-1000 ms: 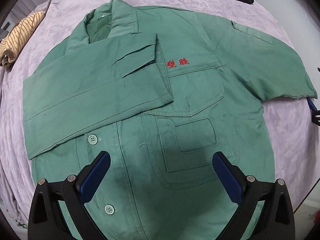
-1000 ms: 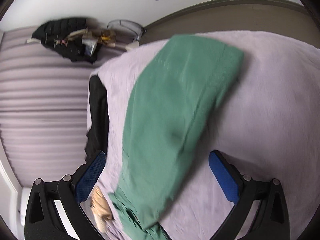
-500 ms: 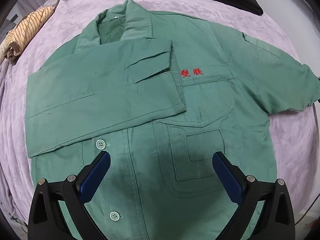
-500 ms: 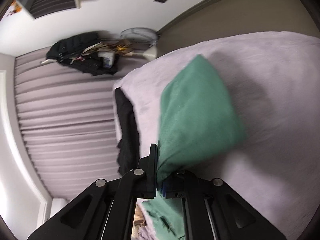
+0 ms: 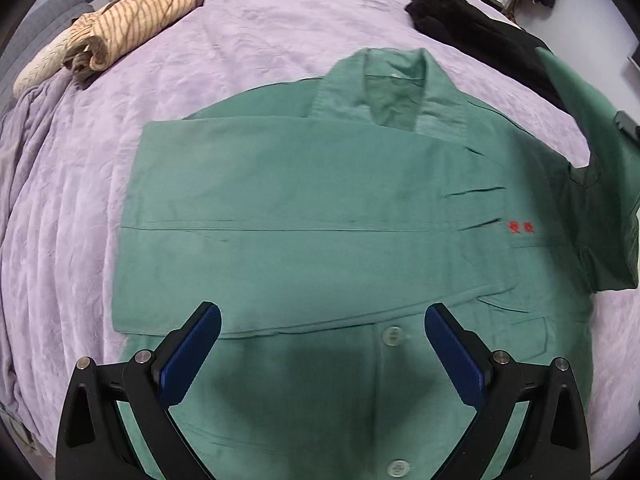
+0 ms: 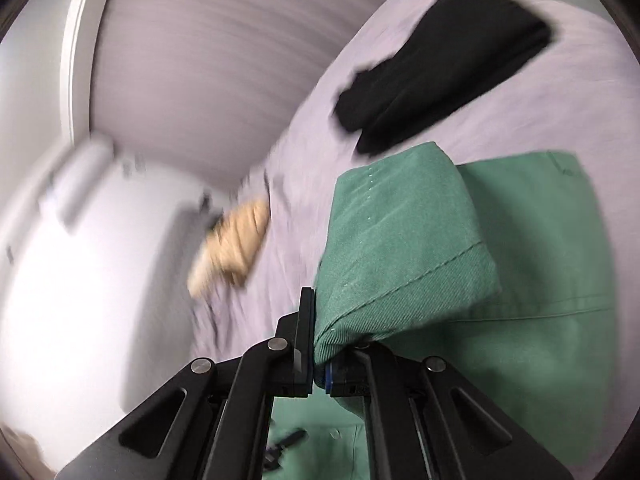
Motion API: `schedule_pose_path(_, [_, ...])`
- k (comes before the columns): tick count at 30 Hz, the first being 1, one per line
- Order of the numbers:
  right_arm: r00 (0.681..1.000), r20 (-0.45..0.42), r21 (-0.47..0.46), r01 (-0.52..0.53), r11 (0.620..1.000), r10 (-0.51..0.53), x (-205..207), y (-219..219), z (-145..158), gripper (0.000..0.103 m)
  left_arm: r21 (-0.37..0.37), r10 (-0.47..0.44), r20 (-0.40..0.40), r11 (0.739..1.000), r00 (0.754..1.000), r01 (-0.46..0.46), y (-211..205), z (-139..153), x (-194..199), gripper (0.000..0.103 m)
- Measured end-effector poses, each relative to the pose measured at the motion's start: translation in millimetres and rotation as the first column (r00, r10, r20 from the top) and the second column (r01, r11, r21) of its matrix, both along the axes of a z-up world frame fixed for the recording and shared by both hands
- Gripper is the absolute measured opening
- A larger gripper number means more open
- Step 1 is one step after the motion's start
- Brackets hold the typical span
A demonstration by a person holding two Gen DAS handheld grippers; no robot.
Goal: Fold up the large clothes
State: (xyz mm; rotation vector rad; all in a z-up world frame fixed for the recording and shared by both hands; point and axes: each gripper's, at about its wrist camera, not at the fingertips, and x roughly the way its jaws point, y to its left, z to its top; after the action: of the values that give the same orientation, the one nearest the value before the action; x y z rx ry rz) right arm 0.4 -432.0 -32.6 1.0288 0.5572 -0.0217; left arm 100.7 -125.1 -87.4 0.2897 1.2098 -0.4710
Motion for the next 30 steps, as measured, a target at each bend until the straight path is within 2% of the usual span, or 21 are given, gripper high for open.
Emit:
schedule_pose_path(3, [0.981,-0.122,-0.052,-0.157,0.986,0.150,63.9,76.3,-37.4,0.005,0.024,0.034,0.003,0.999,0.999,-0.034,26.8,-13.4,20.2,0.102])
schedule_pose_path(5, [0.953,-0.224,-0.044,-0.221,0.974,0.206,90.0,121.1,-75.4,0.005,0.037,0.052,-0.004,0.998,0.999,-0.052,41.7,-22.7,33.0,0.102])
schedule_pose_path(8, [0.890,-0.420,-0.029,-0.210,0.977,0.179,108.5,143.4,-122.8,0.008,0.045,0.063,-0.009,0.997,0.998,-0.062,58.7,-30.6,43.3,0.102])
schedule_pose_path(9, [0.898,-0.406,0.006,-0.180,0.984,0.167,103.3,142.0,-127.1,0.014,0.039,0.065,-0.013,0.997,0.998,-0.065,64.1,-31.6,45.6,0.102])
schedule_pose_path(10, [0.910,-0.386,0.036,-0.150,0.988,0.152,95.3,139.4,-125.8,0.033,0.036,0.067,-0.016,0.997,0.998,-0.066,67.9,-32.7,47.0,0.102])
schedule_pose_path(11, [0.919,-0.374,0.047,-0.114,0.992,0.123,88.1,132.8,-117.6,0.048,0.033,0.068,-0.019,0.997,0.997,-0.068,71.7,-33.0,47.3,0.102])
schedule_pose_path(12, [0.929,-0.360,0.044,-0.074,0.996,0.085,77.3,130.5,-110.4,0.073,0.031,0.070,-0.022,0.997,0.997,-0.070,75.8,-33.0,47.5,0.102])
schedule_pose_path(13, [0.941,-0.338,0.032,-0.012,0.999,0.022,65.9,123.8,-101.1,0.077,0.028,0.073,-0.026,0.997,0.997,-0.073,79.6,-32.9,48.1,0.102])
schedule_pose_path(14, [0.946,-0.324,0.026,0.044,0.999,-0.033,56.7,115.5,-94.4,0.077,0.026,0.077,-0.030,0.997,0.997,-0.076,82.9,-32.6,48.7,0.102])
schedule_pose_path(15, [0.944,-0.322,0.029,0.083,0.996,-0.069,52.5,107.6,-90.2,0.068,0.024,0.080,-0.032,0.997,0.996,-0.079,86.0,-32.1,49.6,0.102])
schedule_pose_path(16, [0.943,-0.321,0.032,0.101,0.994,-0.086,56.6,96.9,-86.2,0.038,0.022,0.084,-0.031,0.996,0.996,-0.083,88.6,-31.4,51.0,0.102])
schedule_pose_path(17, [0.940,-0.333,0.030,0.096,0.995,-0.080,62.7,92.7,-84.9,0.020,0.020,0.089,-0.028,0.996,0.996,-0.088,91.2,-30.2,52.4,0.102])
schedule_pose_path(18, [0.939,-0.339,0.027,0.066,0.997,-0.053,72.7,92.1,-83.7,0.011,0.016,0.095,-0.025,0.995,0.995,-0.095,94.1,-28.8,53.3,0.102])
schedule_pose_path(20, [0.943,-0.332,-0.036,-0.012,0.999,-0.001,92.1,103.6,-72.4,0.011,0.001,0.115,-0.019,0.993,0.993,-0.115,101.3,-24.3,55.0,0.102])
schedule_pose_path(22, [0.943,-0.323,-0.121,-0.125,0.985,0.080,109.9,136.4,-57.9,0.011,-0.007,0.141,-0.013,0.990,0.990,-0.141,109.2,-22.0,57.3,0.102])
schedule_pose_path(24, [0.920,-0.355,-0.170,-0.239,0.956,0.167,125.4,170.2,-58.1,0.012,0.001,0.166,-0.017,0.986,0.986,-0.166,116.0,-23.6,61.9,0.102])
schedule_pose_path(26, [0.874,-0.413,-0.192,-0.357,0.914,0.255,137.1,202.3,-67.2,0.021,0.008,0.189,-0.022,0.982,0.982,-0.189,120.5,-25.2,65.2,0.102])
schedule_pose_path(28, [0.832,-0.454,-0.182,-0.438,0.881,0.319,140.9,225.4,-75.6,0.045,0.005,0.197,-0.025,0.980,0.980,-0.197,119.8,-25.8,65.7,0.102])
schedule_pose_path(30, [0.826,-0.438,-0.157,-0.459,0.875,0.355,126.6,233.6,-75.7,0.051,-0.012,0.180,-0.038,0.983,0.983,-0.181,113.7,-27.2,65.7,0.102])
